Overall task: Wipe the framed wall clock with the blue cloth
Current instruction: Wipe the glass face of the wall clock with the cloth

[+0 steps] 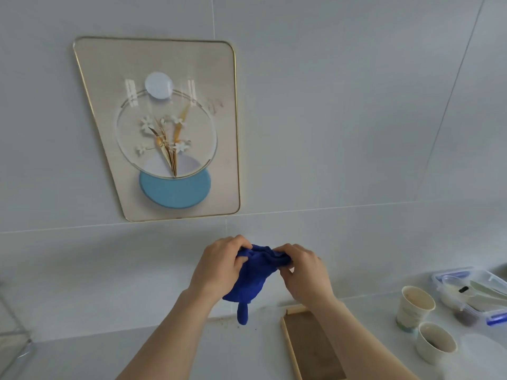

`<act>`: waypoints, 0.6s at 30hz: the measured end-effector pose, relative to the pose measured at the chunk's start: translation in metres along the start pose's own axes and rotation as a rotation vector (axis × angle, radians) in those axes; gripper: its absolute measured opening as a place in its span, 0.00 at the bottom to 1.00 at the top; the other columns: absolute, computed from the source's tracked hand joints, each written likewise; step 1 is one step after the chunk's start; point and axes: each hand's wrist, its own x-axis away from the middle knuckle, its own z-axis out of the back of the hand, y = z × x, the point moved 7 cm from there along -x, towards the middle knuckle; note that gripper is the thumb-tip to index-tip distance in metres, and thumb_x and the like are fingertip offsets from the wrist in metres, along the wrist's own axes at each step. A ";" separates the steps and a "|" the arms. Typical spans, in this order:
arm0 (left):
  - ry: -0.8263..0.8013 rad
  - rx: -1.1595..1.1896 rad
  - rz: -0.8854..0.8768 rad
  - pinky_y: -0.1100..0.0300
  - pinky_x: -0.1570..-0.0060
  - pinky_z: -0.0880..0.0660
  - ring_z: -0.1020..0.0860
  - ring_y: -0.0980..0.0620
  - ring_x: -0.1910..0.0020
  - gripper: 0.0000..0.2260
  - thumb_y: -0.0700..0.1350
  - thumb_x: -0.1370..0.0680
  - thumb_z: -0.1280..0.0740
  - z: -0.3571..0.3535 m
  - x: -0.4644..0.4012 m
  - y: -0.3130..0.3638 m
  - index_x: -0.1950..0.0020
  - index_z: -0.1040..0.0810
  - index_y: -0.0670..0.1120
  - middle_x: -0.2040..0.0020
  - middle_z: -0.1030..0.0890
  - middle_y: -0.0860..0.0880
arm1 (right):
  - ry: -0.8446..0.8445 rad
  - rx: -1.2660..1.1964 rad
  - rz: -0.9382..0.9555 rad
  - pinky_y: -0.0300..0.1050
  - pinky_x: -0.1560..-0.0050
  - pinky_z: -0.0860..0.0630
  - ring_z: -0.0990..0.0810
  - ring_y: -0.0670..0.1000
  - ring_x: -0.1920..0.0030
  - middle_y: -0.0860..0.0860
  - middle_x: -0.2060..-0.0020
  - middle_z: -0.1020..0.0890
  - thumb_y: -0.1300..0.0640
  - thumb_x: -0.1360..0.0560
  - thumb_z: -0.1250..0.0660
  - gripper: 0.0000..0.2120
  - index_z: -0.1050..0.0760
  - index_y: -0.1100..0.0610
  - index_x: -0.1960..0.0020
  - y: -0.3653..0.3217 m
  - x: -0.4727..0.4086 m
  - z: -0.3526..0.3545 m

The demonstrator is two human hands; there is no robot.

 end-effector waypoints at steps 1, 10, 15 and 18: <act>0.017 -0.003 0.000 0.59 0.49 0.24 0.21 0.52 0.49 0.12 0.39 0.20 0.37 0.009 0.002 -0.001 0.41 0.20 0.53 0.46 0.17 0.53 | 0.008 -0.011 0.018 0.49 0.55 0.23 0.17 0.55 0.51 0.46 0.47 0.18 0.64 0.24 0.32 0.18 0.20 0.47 0.39 -0.008 0.000 0.000; 0.157 0.068 0.007 0.62 0.46 0.25 0.21 0.55 0.48 0.11 0.41 0.19 0.35 0.076 0.012 -0.010 0.41 0.19 0.54 0.47 0.16 0.57 | -0.022 -0.216 0.069 0.45 0.49 0.20 0.18 0.45 0.47 0.38 0.42 0.21 0.52 0.26 0.27 0.24 0.24 0.41 0.31 -0.068 -0.002 -0.010; 0.221 0.138 0.024 0.61 0.44 0.23 0.20 0.57 0.48 0.11 0.43 0.19 0.34 0.106 0.011 -0.015 0.40 0.19 0.55 0.47 0.16 0.58 | -0.162 -0.830 -0.141 0.44 0.42 0.24 0.16 0.44 0.42 0.43 0.43 0.13 0.48 0.18 0.32 0.12 0.20 0.43 0.36 -0.104 0.001 -0.023; 0.279 0.222 0.014 0.66 0.45 0.25 0.20 0.60 0.49 0.11 0.42 0.19 0.32 0.123 0.006 -0.014 0.40 0.19 0.55 0.49 0.17 0.61 | -0.221 -1.023 -0.224 0.48 0.35 0.27 0.18 0.39 0.38 0.40 0.40 0.14 0.33 0.20 0.38 0.19 0.20 0.39 0.35 -0.127 0.003 -0.032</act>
